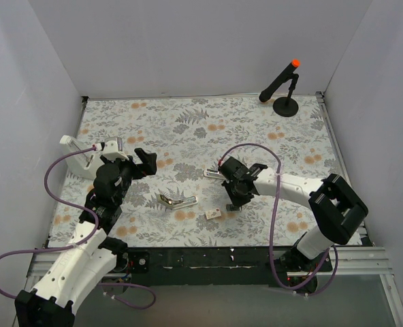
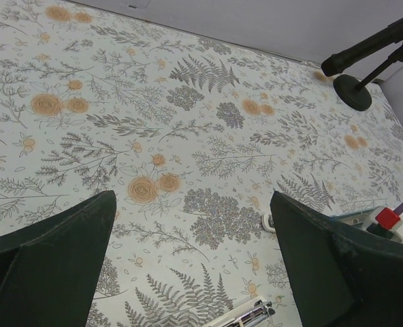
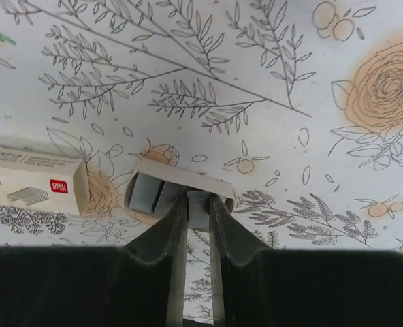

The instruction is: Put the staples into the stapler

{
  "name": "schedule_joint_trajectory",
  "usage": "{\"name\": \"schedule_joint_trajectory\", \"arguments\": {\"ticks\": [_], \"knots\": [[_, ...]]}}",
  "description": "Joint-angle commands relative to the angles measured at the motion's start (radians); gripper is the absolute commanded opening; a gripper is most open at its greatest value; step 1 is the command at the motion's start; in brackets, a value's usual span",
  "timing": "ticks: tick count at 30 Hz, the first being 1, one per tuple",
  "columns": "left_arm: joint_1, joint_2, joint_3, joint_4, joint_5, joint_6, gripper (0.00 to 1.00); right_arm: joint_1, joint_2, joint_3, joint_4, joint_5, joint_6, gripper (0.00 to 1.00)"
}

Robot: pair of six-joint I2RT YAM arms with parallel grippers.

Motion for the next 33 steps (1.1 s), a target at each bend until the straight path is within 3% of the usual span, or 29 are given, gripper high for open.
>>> {"name": "schedule_joint_trajectory", "arguments": {"ticks": [1, 13, 19, 25, 33], "knots": [[-0.001, -0.017, 0.029, -0.004, 0.012, 0.006, 0.98, 0.034, -0.019, 0.046, -0.070, 0.009, -0.037, 0.15], [-0.001, -0.051, 0.021, -0.029, 0.006, 0.030, 0.98, 0.043, -0.081, 0.172, -0.044, -0.058, -0.319, 0.12], [-0.001, -0.076, 0.035, -0.056, 0.025, 0.058, 0.98, 0.045, 0.088, 0.291, -0.015, -0.104, -0.479, 0.12], [-0.001, -0.105, 0.053, -0.082, 0.084, 0.115, 0.98, 0.049, 0.174, 0.304, 0.059, -0.179, -0.564, 0.13], [-0.001, -0.106, 0.059, -0.083, 0.151, 0.135, 0.98, 0.066, 0.243, 0.302, 0.084, -0.166, -0.628, 0.19]]}}
